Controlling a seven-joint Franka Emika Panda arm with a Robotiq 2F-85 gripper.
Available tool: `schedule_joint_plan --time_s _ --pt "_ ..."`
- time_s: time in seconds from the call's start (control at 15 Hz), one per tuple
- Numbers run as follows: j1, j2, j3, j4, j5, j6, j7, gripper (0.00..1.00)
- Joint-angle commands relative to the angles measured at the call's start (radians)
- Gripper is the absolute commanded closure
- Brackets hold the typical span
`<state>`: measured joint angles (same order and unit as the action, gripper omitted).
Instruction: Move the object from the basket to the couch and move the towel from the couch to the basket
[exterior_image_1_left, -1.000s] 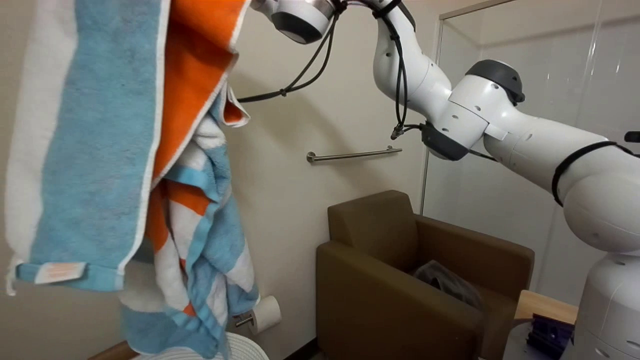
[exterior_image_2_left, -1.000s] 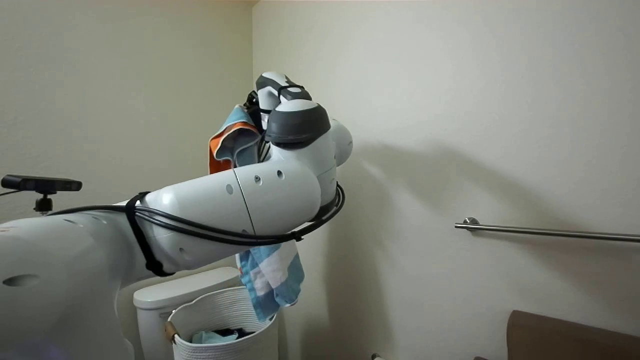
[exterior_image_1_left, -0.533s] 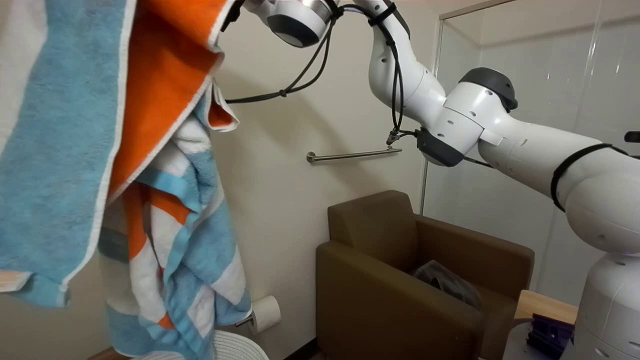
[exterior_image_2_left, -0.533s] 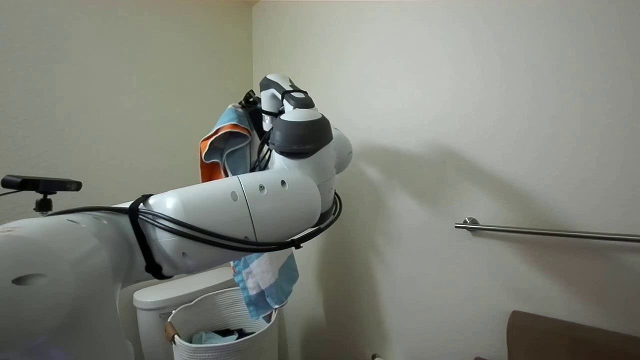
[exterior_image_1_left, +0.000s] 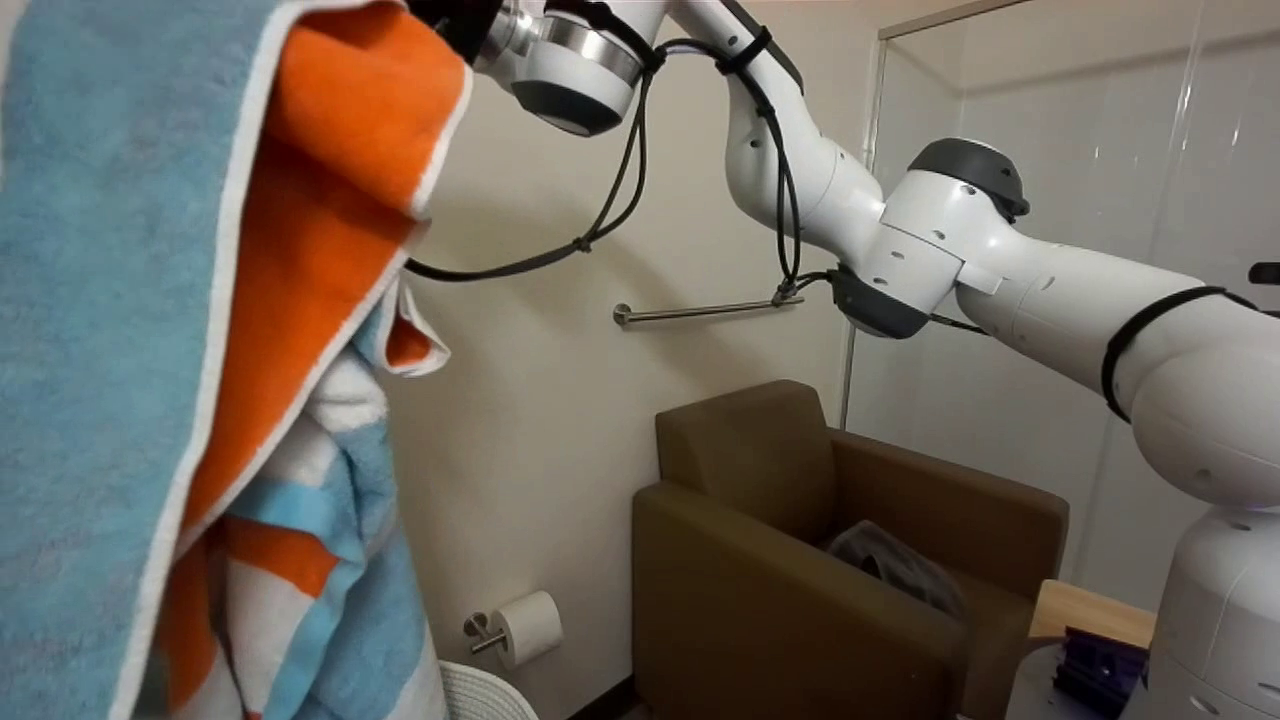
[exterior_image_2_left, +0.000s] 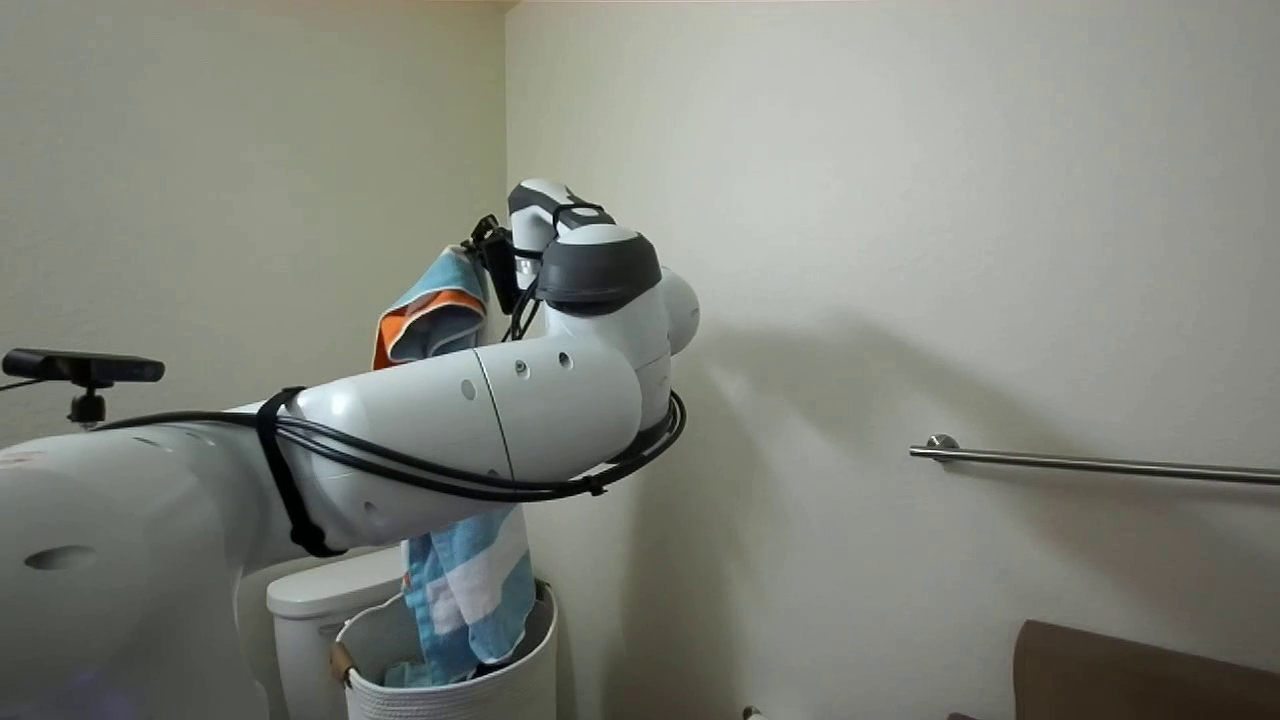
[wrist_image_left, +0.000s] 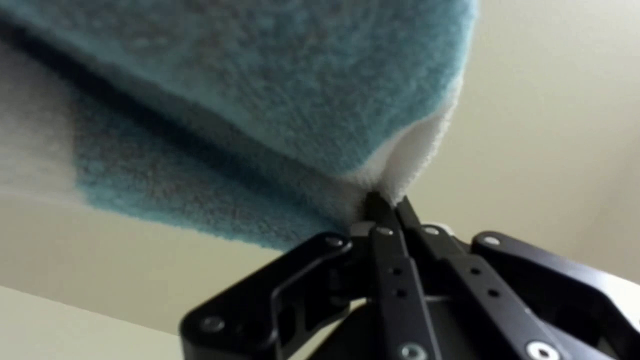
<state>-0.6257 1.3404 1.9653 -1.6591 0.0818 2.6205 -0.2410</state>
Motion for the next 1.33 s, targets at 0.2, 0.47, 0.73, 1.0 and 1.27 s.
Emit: schedule_joint_plan --time_s 0.2,0.47,0.73,1.0,1.27 --pt "0.023 0.045 -0.091 -0.014 0.050 -0.037 0.010 0.98" --pt "0.077 0.068 -0.182 0.016 0.087 -0.071 0.006 0.98" --pt "0.130 0.068 -0.250 0.070 0.102 -0.096 0.004 0.98" --pt "0.137 0.047 -0.299 0.100 0.106 -0.099 0.007 0.65" --pt "0.099 0.044 -0.324 0.073 0.120 -0.084 0.006 0.39"
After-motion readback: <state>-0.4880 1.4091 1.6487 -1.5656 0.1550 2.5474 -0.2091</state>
